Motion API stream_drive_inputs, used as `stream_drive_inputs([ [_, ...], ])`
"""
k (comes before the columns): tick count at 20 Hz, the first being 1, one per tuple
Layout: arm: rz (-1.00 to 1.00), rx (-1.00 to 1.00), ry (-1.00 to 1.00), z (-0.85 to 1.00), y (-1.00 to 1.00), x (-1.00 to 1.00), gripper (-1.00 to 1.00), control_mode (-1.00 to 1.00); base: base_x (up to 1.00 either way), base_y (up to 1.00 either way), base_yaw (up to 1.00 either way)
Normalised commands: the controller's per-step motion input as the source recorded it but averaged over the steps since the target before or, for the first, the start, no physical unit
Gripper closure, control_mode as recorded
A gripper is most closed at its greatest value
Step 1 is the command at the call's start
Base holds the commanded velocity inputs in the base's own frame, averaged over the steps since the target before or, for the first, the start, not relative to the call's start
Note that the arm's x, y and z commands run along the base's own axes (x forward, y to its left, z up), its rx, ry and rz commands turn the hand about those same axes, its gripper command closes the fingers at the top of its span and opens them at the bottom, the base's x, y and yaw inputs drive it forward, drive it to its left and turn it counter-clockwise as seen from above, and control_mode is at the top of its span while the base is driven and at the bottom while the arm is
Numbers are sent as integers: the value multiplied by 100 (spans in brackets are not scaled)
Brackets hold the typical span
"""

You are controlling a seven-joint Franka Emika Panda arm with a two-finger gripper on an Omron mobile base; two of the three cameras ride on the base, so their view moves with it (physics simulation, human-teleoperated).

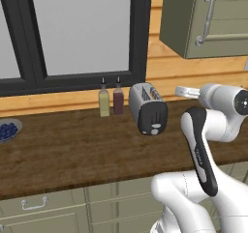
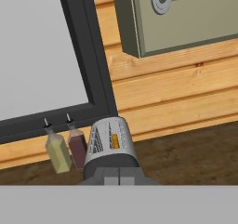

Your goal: Start the toaster. Once the lever pops up, take the bread to the plate on the dining counter.

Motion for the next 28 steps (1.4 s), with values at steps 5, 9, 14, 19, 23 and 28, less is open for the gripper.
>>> stream_drive_inputs([
  [5, 0, 0, 0, 0, 0, 0, 100, -100, 0, 0, 0],
  [9, 0, 0, 0, 0, 0, 0, 100, -100, 0, 0, 0],
  [14, 0, 0, 0, 0, 0, 0, 100, -100, 0, 0, 0],
  [19, 0, 0, 0, 0, 0, 0, 100, -100, 0, 0, 0],
  [23, 0, 0, 0, 0, 0, 0, 100, -100, 0, 0, 0],
  [28, 0, 0, 0, 0, 0, 0, 100, -100, 0, 0, 0],
])
